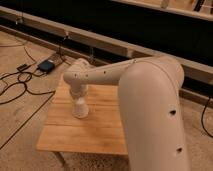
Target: Place the ceramic cup over the eraser
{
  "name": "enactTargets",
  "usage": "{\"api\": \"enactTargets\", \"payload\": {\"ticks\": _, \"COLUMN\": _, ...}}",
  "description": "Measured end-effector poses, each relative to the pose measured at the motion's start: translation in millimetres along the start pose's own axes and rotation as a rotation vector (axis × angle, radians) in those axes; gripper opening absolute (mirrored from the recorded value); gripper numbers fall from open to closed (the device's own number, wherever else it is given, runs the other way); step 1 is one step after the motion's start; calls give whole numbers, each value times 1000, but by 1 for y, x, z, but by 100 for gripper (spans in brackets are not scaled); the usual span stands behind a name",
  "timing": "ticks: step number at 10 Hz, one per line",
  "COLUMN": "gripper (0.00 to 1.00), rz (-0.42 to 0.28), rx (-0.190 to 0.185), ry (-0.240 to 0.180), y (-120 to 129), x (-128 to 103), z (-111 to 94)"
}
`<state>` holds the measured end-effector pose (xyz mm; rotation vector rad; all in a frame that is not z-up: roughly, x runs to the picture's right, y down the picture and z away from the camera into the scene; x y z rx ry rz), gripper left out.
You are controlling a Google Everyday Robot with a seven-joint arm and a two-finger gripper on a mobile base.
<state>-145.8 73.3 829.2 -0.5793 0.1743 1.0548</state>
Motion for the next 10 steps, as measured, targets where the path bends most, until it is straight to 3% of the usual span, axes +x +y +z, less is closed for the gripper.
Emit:
{"api": "enactTargets", "payload": {"ticks": 2, "gripper": 80, "rz": 0, "rx": -17, "ry": -4, "y": 1, "x": 1, "z": -1}}
{"api": "enactTargets", "payload": {"ticks": 10, "gripper": 80, "rz": -2, "rx": -21, "ry": -4, "y": 4, "x": 0, "z": 0}}
